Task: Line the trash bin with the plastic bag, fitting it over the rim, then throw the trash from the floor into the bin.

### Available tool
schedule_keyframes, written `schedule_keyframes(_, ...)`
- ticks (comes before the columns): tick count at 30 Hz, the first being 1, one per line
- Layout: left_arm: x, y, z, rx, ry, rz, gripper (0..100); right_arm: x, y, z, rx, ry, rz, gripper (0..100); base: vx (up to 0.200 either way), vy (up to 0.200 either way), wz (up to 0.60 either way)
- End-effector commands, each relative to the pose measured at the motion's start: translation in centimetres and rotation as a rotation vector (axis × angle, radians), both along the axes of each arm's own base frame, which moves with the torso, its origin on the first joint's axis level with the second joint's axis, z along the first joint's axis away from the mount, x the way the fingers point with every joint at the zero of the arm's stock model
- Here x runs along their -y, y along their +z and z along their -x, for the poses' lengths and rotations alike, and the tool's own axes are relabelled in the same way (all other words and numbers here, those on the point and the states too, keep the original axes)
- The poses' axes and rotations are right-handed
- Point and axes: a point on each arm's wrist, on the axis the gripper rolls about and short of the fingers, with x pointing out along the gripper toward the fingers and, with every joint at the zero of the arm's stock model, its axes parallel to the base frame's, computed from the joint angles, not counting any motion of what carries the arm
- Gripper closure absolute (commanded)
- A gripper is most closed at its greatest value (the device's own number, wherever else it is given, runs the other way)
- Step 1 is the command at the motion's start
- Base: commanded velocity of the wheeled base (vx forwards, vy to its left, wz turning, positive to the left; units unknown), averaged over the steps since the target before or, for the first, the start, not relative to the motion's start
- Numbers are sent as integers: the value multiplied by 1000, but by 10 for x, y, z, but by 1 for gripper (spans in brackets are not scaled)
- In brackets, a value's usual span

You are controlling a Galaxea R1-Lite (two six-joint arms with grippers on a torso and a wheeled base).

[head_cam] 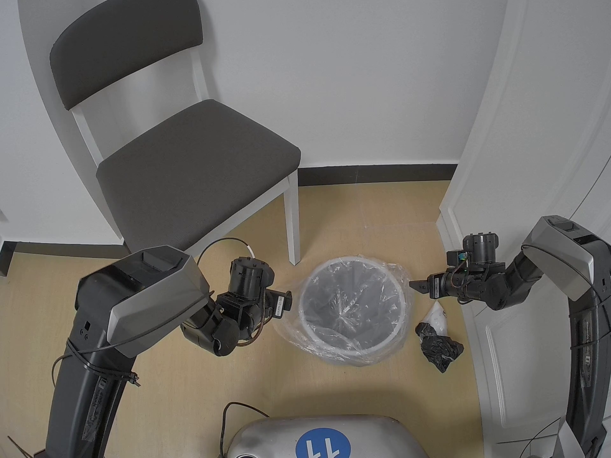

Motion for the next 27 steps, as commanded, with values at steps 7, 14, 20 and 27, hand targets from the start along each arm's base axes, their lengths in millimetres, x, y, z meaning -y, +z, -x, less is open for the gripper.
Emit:
schedule_keyframes(7, 3, -6, 7, 5, -12, 5, 0, 0, -11, 8, -84, 64, 15, 0, 0, 0, 0)
schedule_keyframes(14, 2, -7, 8, 19, -12, 12, 0, -6, -39, -1, -110, 67, 22, 0, 0, 0, 0)
schedule_keyframes(20, 0, -9, 10, 30, -7, 17, 0, -5, -51, -22, -101, 20, 42, 0, 0, 0, 0)
schedule_keyframes(27, -2, -10, 11, 43, -6, 23, 0, -7, -88, -61, -81, -10, 69, 0, 0, 0, 0)
